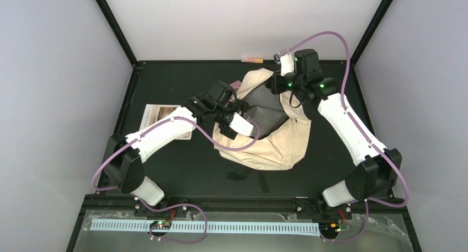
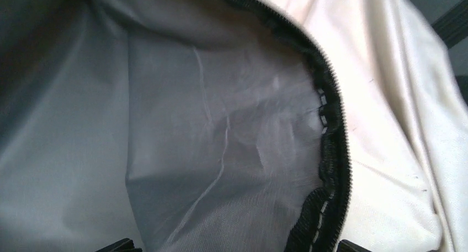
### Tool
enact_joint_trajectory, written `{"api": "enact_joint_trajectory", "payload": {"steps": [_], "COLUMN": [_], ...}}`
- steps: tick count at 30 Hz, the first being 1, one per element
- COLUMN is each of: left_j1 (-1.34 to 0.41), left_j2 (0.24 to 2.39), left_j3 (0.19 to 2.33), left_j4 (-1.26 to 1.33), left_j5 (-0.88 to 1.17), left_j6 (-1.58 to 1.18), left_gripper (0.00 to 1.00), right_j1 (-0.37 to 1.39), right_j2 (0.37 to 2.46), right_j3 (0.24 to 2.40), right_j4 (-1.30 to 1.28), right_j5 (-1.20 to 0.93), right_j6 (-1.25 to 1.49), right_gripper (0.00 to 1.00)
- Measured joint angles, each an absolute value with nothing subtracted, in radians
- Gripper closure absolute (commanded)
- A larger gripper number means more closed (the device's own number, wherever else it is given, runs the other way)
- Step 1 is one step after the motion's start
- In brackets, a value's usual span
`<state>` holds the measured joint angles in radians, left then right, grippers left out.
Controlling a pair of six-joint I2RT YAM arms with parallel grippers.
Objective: Pack the student bag
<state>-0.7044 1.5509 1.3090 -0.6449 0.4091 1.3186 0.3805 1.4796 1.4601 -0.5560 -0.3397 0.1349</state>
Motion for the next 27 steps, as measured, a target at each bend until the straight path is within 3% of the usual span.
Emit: {"api": "enact_joint_trajectory", "payload": {"steps": [1, 3, 4, 10, 18, 23, 27], "left_j1": [-0.708, -0.714, -0.717, -0.721, -0.686, -0.63, -0.618], "left_j2": [1.551, 1.553, 1.553, 1.542, 1.479, 1.458, 1.404], "left_j3": [1.286, 1.257, 1.254, 1.346, 1.732, 2.012, 2.062], "left_j4": [-0.605, -0.533, -0.5, -0.513, -0.957, -1.116, -1.154], "left_j5": [0.379, 0.323, 0.296, 0.248, 0.324, 0.389, 0.495], "left_j6": [1.322, 1.304, 1.29, 1.166, 1.136, 1.091, 1.056], "left_gripper": [0.39, 0.93, 0.98, 0.98, 0.98, 0.98, 0.98], "right_j1": [0.381, 0.381, 0.381, 0.38, 0.445, 0.542, 0.572], "right_j2": [1.476, 1.47, 1.465, 1.414, 1.369, 1.27, 1.187], "right_j3": [1.46, 1.46, 1.46, 1.432, 1.445, 1.391, 1.309], "right_j4": [-0.562, -0.575, -0.582, -0.624, -0.724, -0.62, -0.511], "right_j5": [-0.342, -0.342, -0.338, -0.288, -0.352, -0.476, -0.531], "right_j6": [0.135, 0.135, 0.133, 0.102, 0.097, 0.202, 0.295], "right_gripper": [0.99, 0.99, 0.99, 0.99, 0.99, 0.99, 0.99]}}
